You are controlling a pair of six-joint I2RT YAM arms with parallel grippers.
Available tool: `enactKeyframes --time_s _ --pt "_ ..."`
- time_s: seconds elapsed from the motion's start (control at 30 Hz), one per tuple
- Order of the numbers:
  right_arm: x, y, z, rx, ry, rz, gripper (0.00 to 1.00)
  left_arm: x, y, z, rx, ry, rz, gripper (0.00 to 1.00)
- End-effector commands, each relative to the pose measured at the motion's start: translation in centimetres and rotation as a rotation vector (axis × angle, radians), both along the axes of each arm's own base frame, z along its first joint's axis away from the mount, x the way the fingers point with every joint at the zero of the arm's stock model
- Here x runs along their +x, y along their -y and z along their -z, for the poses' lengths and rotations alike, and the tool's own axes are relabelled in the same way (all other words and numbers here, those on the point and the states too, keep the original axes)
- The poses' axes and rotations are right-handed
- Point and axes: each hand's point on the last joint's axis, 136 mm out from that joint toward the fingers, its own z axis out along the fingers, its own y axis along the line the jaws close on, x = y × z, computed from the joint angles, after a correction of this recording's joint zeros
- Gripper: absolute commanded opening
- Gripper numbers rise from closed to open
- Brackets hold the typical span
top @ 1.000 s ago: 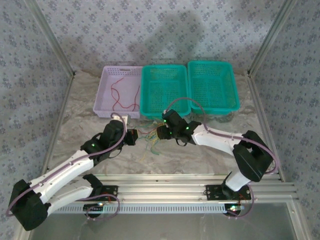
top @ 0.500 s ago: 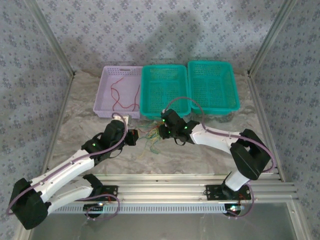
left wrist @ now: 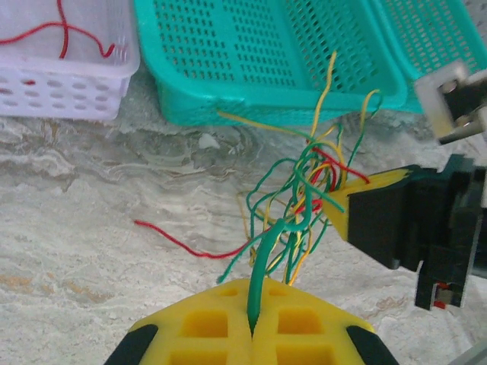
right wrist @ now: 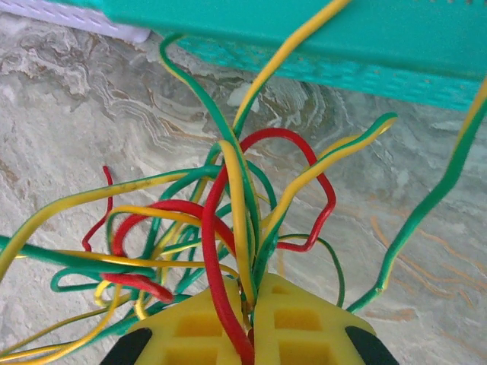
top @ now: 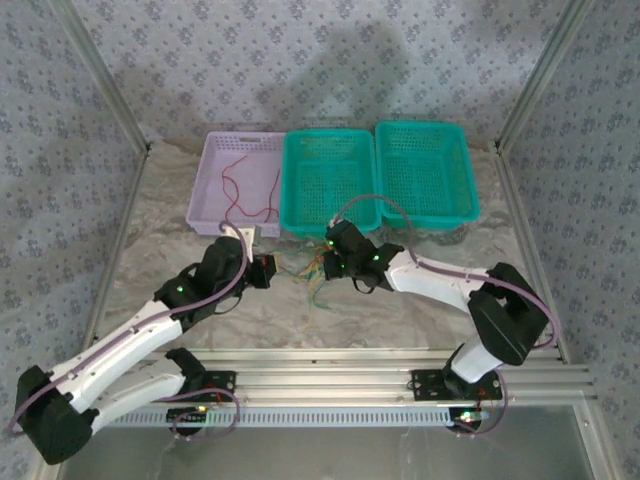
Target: Untangle the cables
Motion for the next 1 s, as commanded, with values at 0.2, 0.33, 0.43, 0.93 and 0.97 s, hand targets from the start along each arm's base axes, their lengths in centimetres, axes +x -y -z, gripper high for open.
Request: enactKeyframes --time_s 0.2,0.33,0.43,0.93,0.97 --pt "-0.7 6.4 1.5 -0.087 -0.030 0.131 0.00 0.0 -2.0 -7.1 0.018 0.170 -0.027 0.00" --pt "-0.8 8.1 1.6 -0.094 -0.034 0.164 0.00 -0.1 -3.0 -9.1 0.052 0.224 -0.039 0.00" --pt "-0.9 9.3 1.8 -0.110 -0.037 0.187 0.00 -0.3 -3.4 -10.5 0.050 0.254 -0.042 0.00" --pt "-1.3 14.9 2.9 -0.138 -0.075 0.312 0.00 -1.0 -5.5 -14.8 0.100 0.361 -0.065 0.00" --pt "-1.3 15.1 2.8 -0.137 -0.075 0.314 0.00 -1.0 -5.4 -14.8 0.100 0.362 -0.063 0.00"
